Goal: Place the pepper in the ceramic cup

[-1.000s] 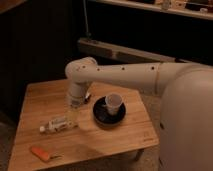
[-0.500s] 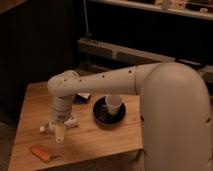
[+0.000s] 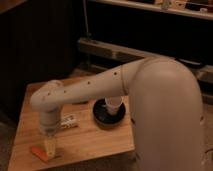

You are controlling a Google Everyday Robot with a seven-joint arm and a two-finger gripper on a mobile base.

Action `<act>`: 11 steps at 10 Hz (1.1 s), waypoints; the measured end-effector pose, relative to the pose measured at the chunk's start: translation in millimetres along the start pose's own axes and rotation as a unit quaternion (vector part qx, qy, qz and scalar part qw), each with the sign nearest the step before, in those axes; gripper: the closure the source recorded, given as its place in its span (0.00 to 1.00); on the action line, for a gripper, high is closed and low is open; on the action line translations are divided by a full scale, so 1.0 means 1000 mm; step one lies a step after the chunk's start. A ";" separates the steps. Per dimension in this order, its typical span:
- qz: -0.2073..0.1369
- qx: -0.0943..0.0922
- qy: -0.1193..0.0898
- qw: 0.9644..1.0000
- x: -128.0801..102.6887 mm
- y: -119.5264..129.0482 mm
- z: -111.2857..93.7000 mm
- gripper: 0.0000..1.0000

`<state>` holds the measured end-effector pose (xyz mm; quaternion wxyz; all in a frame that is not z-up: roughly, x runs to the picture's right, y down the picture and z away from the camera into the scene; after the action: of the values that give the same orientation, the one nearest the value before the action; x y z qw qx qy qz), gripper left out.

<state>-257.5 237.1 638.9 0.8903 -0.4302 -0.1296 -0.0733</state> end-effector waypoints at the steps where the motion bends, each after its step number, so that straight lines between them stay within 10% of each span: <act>1: 0.017 0.024 0.037 0.999 -0.007 0.011 0.010 0.20; 4: 0.074 0.075 0.071 0.992 -0.004 0.014 0.031 0.20; 11: 0.143 0.132 0.010 0.981 0.008 -0.031 0.032 0.20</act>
<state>-262.6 242.4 683.6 0.9420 -0.3221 -0.0662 0.0678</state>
